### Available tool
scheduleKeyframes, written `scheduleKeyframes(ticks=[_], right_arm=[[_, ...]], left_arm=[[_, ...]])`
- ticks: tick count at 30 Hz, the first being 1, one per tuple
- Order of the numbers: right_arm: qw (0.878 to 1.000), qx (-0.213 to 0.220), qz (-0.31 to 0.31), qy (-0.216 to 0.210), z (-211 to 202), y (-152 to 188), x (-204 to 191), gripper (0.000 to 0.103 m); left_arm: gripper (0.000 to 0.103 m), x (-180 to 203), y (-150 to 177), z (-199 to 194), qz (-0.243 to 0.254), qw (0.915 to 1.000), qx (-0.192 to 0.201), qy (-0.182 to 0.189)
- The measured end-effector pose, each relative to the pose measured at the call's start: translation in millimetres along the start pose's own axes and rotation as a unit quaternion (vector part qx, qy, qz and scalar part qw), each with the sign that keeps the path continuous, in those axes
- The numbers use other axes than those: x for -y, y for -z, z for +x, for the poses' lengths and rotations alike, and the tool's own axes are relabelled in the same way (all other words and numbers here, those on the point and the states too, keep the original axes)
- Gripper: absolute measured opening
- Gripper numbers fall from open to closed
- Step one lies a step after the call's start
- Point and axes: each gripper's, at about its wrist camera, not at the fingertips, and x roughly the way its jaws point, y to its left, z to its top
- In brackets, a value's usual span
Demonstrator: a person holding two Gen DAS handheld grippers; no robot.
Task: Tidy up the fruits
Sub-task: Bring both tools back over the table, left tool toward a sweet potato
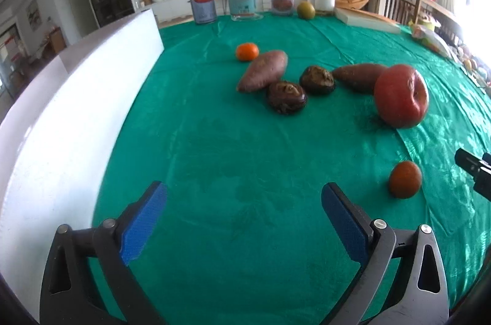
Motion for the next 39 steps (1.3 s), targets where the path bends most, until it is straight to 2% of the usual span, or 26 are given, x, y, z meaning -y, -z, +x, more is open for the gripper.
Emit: scheduleKeyframes(ticks=[4,12,21,23,26,29,33,35,39], right_arm=[[1.000,-0.002,-0.003,0.001,1.2,0.2,-1.4,0.088],[1.000,-0.002,-0.011,0.006,1.0,1.2,-5.3,0.088],[1.000,-0.004,-0.022,0.003,1.1,2.4,-10.6,0.088],[1.000,-0.004,-0.020,0.000,0.5,2.8,-10.1,0.088],[1.000,-0.005,-0.014,-0.005,-0.5,3.4,-8.0,0.088],[1.000,-0.008,-0.010,-0.012,0.7,2.7,-6.8,0.088],[1.000,-0.008,-0.008,-0.022,0.5,2.6,-5.9,0.088],[1.000,-0.009,-0.007,-0.027,0.6,2.6,-5.9,0.088],[0.999,-0.010,-0.002,-0.035,1.0,2.0,-4.8,0.088]], left_arm=[[0.101,10.3,3.1,-2.3,0.023,0.9996,0.014,-0.010],[0.101,16.7,-1.4,15.7,0.039,0.9992,-0.011,-0.003],[0.102,16.9,-2.0,16.2,0.039,0.9991,-0.015,-0.002],[0.102,14.5,-3.4,18.4,0.033,0.9993,-0.019,0.009],[0.102,10.0,-5.7,23.3,0.024,0.9979,-0.034,0.049],[0.102,7.1,-8.9,28.2,0.028,0.9935,-0.058,0.094],[0.101,1.3,-20.7,31.7,0.042,0.9875,-0.084,0.127],[0.100,-6.0,-34.0,31.7,0.032,0.9870,-0.078,0.137],[0.100,-15.8,-75.8,30.0,0.019,0.9904,-0.043,0.130]])
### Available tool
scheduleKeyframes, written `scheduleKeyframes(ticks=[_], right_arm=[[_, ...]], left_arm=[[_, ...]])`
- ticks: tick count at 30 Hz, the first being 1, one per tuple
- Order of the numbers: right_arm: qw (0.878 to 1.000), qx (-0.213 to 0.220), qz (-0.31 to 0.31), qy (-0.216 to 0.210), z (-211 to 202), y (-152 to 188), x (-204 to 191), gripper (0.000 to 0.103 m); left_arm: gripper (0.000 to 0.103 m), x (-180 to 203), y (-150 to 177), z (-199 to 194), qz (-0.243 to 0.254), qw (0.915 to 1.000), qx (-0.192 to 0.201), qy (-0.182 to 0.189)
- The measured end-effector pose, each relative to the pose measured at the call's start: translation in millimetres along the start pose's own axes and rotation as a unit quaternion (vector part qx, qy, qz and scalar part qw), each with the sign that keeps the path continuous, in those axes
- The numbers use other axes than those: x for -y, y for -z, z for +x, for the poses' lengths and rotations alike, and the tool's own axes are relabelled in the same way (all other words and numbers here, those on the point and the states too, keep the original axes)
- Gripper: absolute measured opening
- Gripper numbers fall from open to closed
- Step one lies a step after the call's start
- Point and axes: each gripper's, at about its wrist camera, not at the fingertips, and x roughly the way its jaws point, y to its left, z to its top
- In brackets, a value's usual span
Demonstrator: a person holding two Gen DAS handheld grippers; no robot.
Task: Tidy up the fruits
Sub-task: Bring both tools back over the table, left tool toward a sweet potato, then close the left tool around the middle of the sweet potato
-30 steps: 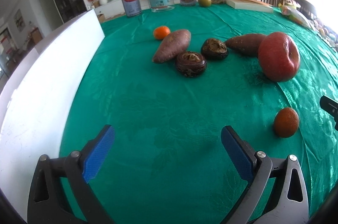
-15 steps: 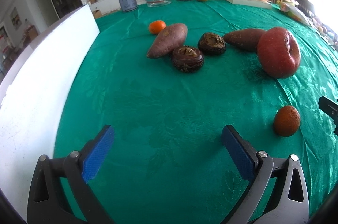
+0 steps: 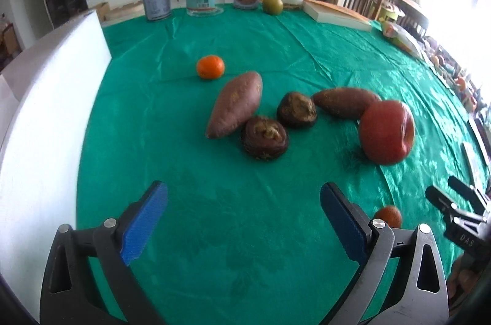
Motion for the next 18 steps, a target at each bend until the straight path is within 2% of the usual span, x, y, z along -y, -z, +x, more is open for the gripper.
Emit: scheduleKeyframes(ticks=[3,4,5,7,9,11,12,13,15,18], right_arm=[[1.000,-0.002,0.004,-0.003,0.9,-0.3,1.2,0.088],[1.000,-0.002,0.005,-0.004,0.9,0.0,1.0,0.088],[1.000,-0.002,0.005,-0.004,0.4,0.1,1.2,0.088],[1.000,0.002,0.004,-0.004,-1.8,0.4,1.2,0.088],[1.000,0.007,0.004,-0.005,-3.8,0.2,0.7,0.088],[1.000,0.007,0.003,-0.006,-3.7,0.3,0.4,0.088],[1.000,0.005,0.003,-0.006,-2.7,0.1,-0.1,0.088],[1.000,0.003,0.002,-0.006,-1.6,0.2,-0.8,0.088],[1.000,0.000,0.001,-0.007,0.1,0.1,-1.4,0.088],[1.000,0.000,0.004,-0.009,0.7,-0.8,-0.3,0.088]], left_arm=[[0.098,-9.5,-34.7,16.7,-0.042,0.9990,-0.003,0.014],[0.094,-11.1,-43.6,25.9,-0.054,0.9983,-0.009,0.023],[0.087,-11.2,-51.1,36.8,-0.056,0.9978,-0.021,0.029],[0.062,-8.3,-61.9,61.4,-0.039,0.9973,-0.060,0.020],[0.060,-8.2,-66.5,78.1,-0.031,0.9966,-0.076,0.006],[0.059,-10.1,-66.2,84.3,-0.036,0.9964,-0.077,0.005],[0.049,-12.3,-66.1,86.3,-0.041,0.9961,-0.077,0.013],[0.046,-14.3,-65.9,84.8,-0.047,0.9961,-0.072,0.019],[0.046,-20.6,-61.1,77.8,-0.070,0.9952,-0.067,0.008],[0.046,-33.5,-42.6,51.8,-0.115,0.9920,-0.050,0.012]])
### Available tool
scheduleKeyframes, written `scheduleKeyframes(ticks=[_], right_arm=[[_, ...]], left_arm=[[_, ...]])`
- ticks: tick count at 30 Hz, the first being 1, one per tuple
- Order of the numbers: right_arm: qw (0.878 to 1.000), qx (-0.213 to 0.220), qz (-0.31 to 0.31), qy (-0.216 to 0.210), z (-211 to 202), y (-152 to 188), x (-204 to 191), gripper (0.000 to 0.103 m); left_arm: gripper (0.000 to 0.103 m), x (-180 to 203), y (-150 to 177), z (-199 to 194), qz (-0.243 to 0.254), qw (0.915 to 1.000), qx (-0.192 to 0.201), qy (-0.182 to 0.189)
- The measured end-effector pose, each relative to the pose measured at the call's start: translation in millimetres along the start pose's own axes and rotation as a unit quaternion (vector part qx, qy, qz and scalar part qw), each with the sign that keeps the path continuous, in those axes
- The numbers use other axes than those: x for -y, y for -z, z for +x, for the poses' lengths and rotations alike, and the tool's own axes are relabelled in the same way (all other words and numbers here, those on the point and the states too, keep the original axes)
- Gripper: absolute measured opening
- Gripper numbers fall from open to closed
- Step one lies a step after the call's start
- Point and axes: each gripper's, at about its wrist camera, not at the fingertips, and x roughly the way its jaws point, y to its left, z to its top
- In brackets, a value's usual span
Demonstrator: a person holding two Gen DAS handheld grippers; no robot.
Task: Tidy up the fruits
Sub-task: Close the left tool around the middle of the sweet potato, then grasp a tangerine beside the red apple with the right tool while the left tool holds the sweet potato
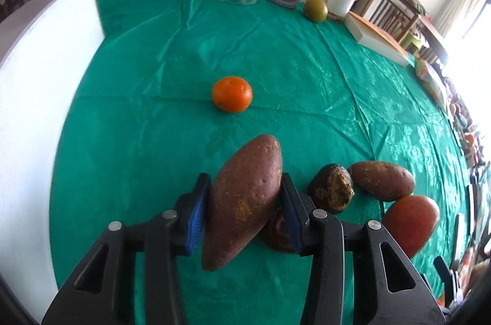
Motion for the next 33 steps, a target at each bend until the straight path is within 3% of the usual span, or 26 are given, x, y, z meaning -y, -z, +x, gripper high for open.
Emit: scheduleKeyframes(ticks=[4,11,12,13,15,21,25,33], right_arm=[[1.000,-0.006,0.010,-0.005,2.5,0.0,3.0,0.088],[1.000,-0.001,0.007,-0.005,-0.7,0.6,0.9,0.088],[1.000,0.000,0.008,-0.006,-1.4,0.8,1.4,0.088],[1.000,0.000,0.010,-0.008,-1.7,0.8,2.2,0.088],[1.000,0.000,0.017,-0.015,-2.3,1.0,5.0,0.088],[0.998,0.003,0.028,-0.056,-6.0,1.8,8.0,0.088],[0.996,0.003,0.004,-0.086,-8.4,4.0,-4.6,0.088],[0.995,0.003,-0.016,-0.101,-9.5,5.1,-15.3,0.088]], left_arm=[[0.046,-18.1,40.4,-32.1,-0.028,0.9996,0.000,-0.007],[0.047,-27.7,105.6,-56.4,-0.009,0.9999,-0.005,-0.011],[0.054,-27.0,110.4,-58.3,-0.002,0.9999,0.004,-0.013],[0.069,-26.1,113.3,-59.3,0.006,0.9998,0.011,-0.016],[0.080,-26.9,116.6,-59.2,0.012,0.9993,0.016,-0.032],[0.087,-34.9,120.0,-56.8,0.010,0.9992,0.032,-0.024],[0.089,-28.3,126.2,-55.8,0.041,0.9974,0.045,-0.039],[0.094,-22.2,133.2,-52.6,0.070,0.9941,0.064,-0.053]])
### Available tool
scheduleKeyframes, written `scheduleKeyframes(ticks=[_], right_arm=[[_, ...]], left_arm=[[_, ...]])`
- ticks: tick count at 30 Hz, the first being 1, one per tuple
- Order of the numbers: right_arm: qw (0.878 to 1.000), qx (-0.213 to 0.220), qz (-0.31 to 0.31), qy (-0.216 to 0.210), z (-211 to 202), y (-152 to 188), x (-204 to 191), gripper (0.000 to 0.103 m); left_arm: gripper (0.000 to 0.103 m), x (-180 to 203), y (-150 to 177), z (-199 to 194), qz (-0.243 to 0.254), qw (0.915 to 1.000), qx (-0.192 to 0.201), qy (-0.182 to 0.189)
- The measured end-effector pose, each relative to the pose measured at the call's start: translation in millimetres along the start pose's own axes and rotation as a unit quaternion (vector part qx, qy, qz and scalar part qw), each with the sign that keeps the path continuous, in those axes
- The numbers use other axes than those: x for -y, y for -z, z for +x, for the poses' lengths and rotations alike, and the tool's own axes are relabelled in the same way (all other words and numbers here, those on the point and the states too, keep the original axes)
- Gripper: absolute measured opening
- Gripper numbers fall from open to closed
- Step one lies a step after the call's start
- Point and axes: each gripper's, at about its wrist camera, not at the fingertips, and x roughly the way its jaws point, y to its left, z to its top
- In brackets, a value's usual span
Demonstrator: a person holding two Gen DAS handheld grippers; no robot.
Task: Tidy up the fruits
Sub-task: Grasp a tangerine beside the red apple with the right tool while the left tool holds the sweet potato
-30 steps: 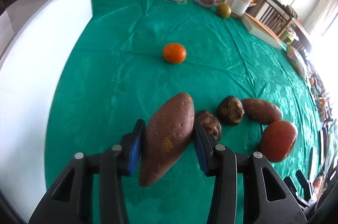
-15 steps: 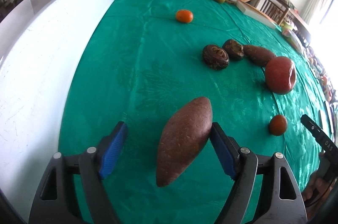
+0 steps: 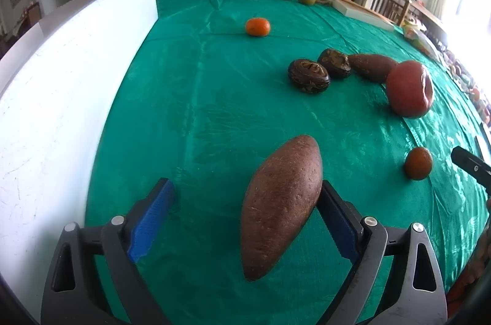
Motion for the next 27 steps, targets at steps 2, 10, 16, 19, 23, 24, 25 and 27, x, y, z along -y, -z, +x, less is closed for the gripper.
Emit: scheduleKeyframes(ticks=[2,10,16,19,23,24,25,27], right_arm=[[1.000,0.003,0.002,-0.001,-2.2,0.4,0.9,0.088],[0.999,-0.039,0.014,-0.031,3.4,-17.6,4.2,0.088],[0.990,-0.123,-0.040,-0.059,25.4,-131.8,-20.4,0.088],[0.972,-0.201,-0.114,-0.043,67.2,-167.7,-57.0,0.088],[0.937,-0.287,-0.199,0.009,124.3,-175.3,-93.7,0.084],[0.928,-0.305,-0.215,0.017,135.0,-172.8,-98.8,0.084],[0.920,-0.316,-0.230,0.028,143.7,-170.4,-103.0,0.081],[0.921,-0.299,-0.244,0.061,145.9,-174.4,-105.5,0.076]], left_arm=[[0.094,3.6,2.8,0.4,0.012,0.9999,0.004,-0.010],[0.093,0.7,-2.2,-3.7,0.016,0.9993,-0.021,0.025],[0.074,9.1,-8.6,-2.6,0.056,0.9963,-0.049,0.042],[0.074,14.1,-9.3,-1.0,0.071,0.9954,-0.054,0.037],[0.074,16.9,-9.9,-0.5,0.079,0.9944,-0.062,0.032],[0.074,16.4,-10.4,-0.4,0.080,0.9943,-0.063,0.031],[0.074,16.0,-10.5,-0.2,0.080,0.9942,-0.064,0.031],[0.074,15.1,-10.6,-0.7,0.080,0.9941,-0.065,0.033]])
